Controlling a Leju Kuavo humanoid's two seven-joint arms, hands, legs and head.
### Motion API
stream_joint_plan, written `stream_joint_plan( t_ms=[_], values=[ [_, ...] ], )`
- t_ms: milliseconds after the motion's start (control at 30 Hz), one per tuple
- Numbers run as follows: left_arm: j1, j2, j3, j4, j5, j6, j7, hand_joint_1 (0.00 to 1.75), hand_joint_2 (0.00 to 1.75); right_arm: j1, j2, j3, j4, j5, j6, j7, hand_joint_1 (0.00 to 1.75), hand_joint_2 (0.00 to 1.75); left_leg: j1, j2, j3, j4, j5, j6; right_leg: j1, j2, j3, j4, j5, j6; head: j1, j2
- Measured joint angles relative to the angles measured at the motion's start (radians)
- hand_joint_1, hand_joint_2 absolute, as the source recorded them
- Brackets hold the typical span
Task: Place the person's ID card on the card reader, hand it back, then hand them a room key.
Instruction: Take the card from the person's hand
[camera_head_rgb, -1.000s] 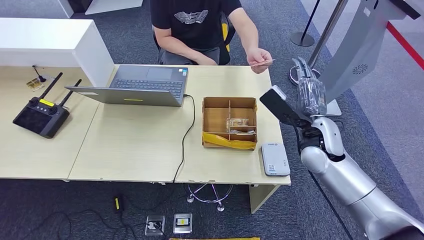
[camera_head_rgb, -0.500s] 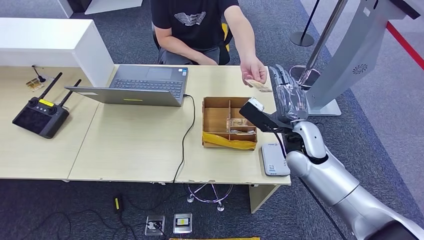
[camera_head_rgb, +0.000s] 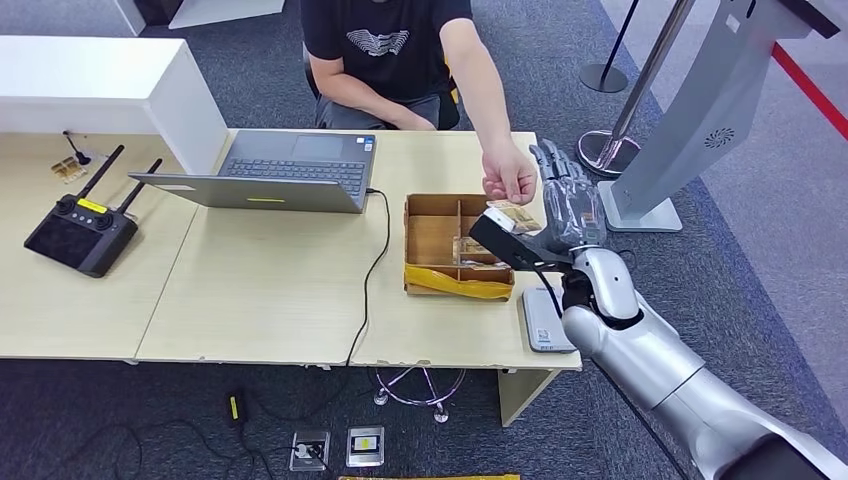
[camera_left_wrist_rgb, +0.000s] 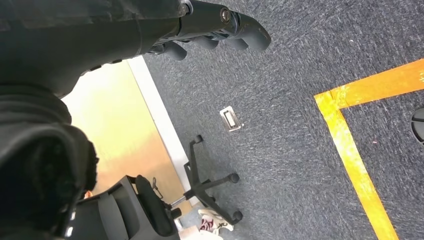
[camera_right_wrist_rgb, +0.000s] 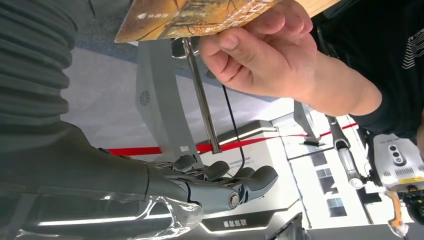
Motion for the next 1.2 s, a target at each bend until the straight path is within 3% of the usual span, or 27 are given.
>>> stream_joint_plan(
  t_ms=[1200],
  values=[
    [0.002, 0.007, 0.000, 0.000, 0.005, 0.000, 0.014, 0.00, 0.00, -0.002, 0.028, 0.009, 0.113, -0.042, -0.084, -0.051, 1.75, 1.75, 0.000, 0.001, 0.000, 0.000, 0.000, 0.000, 0.000, 0.001, 0.000, 0.000, 0.000, 0.000, 0.000, 0.000]
  ],
)
